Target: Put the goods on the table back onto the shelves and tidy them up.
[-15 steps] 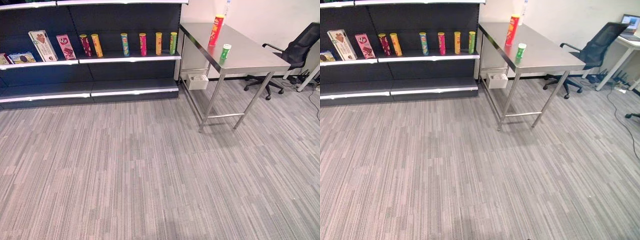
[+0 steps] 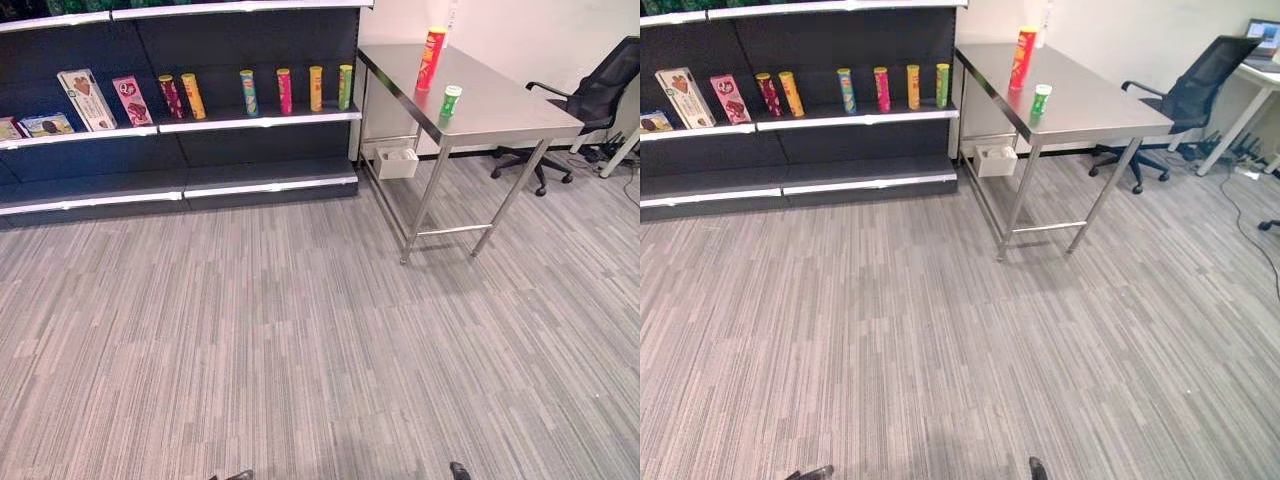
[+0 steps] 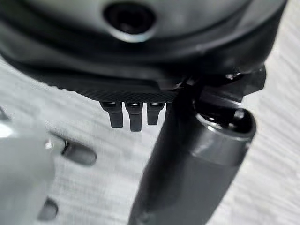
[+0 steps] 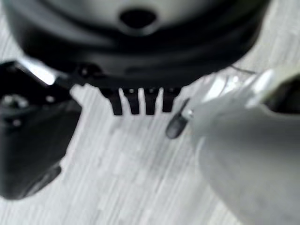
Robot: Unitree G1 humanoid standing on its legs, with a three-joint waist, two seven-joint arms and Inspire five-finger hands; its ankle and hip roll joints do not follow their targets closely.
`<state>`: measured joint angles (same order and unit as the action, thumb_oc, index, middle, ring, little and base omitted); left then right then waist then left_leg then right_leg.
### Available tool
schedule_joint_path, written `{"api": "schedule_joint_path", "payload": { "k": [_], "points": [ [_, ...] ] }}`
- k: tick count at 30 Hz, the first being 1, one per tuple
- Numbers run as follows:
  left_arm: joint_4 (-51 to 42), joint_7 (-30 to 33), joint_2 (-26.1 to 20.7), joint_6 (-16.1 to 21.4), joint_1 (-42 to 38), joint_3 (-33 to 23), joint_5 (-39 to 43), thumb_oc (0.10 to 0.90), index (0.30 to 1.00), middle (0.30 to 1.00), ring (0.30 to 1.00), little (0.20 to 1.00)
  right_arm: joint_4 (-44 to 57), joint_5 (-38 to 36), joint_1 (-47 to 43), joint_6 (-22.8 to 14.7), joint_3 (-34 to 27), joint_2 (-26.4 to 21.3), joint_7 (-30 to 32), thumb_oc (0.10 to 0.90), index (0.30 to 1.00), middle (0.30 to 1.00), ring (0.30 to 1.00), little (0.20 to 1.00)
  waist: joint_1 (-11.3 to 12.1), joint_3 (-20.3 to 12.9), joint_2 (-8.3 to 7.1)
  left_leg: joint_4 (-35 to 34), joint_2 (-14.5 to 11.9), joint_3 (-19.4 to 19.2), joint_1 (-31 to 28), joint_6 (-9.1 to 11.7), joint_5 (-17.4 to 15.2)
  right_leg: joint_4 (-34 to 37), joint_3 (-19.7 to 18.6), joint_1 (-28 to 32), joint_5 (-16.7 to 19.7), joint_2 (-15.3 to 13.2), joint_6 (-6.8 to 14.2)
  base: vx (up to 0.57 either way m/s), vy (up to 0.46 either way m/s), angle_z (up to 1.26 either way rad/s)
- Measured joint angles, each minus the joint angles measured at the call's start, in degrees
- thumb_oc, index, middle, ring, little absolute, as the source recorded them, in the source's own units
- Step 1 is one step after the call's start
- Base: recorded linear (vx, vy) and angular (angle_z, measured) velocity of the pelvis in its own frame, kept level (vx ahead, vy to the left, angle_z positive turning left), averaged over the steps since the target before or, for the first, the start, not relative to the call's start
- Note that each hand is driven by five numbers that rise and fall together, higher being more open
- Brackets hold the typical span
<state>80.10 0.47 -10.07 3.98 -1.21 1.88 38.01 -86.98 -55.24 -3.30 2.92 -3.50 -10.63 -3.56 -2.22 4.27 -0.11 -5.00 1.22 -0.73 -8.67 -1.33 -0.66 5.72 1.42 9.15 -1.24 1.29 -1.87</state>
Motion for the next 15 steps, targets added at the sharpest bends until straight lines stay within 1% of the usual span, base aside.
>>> {"api": "schedule_joint_path", "payload": {
  "k": [2, 11, 15],
  "points": [
    [0.0, -0.4, 0.3, 0.0, 0.3, 1.4, -0.2, 0.8, 0.9, 0.9, 0.9, 0.9, 0.1, 1.7, 0.2, 0.0, 1.0, 0.0, -0.1, 0.8, 0.9, 0.9, 0.9, 0.9, 0.0, 0.0, -0.04, 0.0, 0.0, 0.0, -0.1, 0.0, 0.0, 0.0, 0.0, -0.1, 0.0, 0.0, 0.0, 0.0, 0.0, 0.0],
    [0.2, -1.5, 0.3, -0.2, 1.5, 1.9, -1.0, 0.8, 0.9, 0.9, 0.9, 0.9, 0.2, 7.0, 1.1, -0.1, 2.7, 0.1, -0.1, 0.8, 0.9, 0.9, 0.9, 0.9, 0.1, 0.0, -0.16, 0.0, -0.1, 0.0, -0.1, 0.0, 0.0, 0.0, 0.0, -0.1, 0.0, 0.0, 0.0, 0.0, -0.004, 0.0],
    [0.2, -2.3, 0.2, -0.2, 1.4, 1.8, -1.0, 0.8, 0.9, 0.9, 0.9, 0.9, 0.2, 7.8, 1.1, -0.1, 3.0, 0.1, -0.2, 0.8, 0.9, 0.9, 0.9, 0.9, 0.1, 0.0, -0.24, 0.0, -0.1, 0.0, -0.2, 0.0, 0.0, 0.0, 0.0, 0.0, 0.0, 0.1, 0.0, 0.01, -0.01, 0.0]
  ]
}}
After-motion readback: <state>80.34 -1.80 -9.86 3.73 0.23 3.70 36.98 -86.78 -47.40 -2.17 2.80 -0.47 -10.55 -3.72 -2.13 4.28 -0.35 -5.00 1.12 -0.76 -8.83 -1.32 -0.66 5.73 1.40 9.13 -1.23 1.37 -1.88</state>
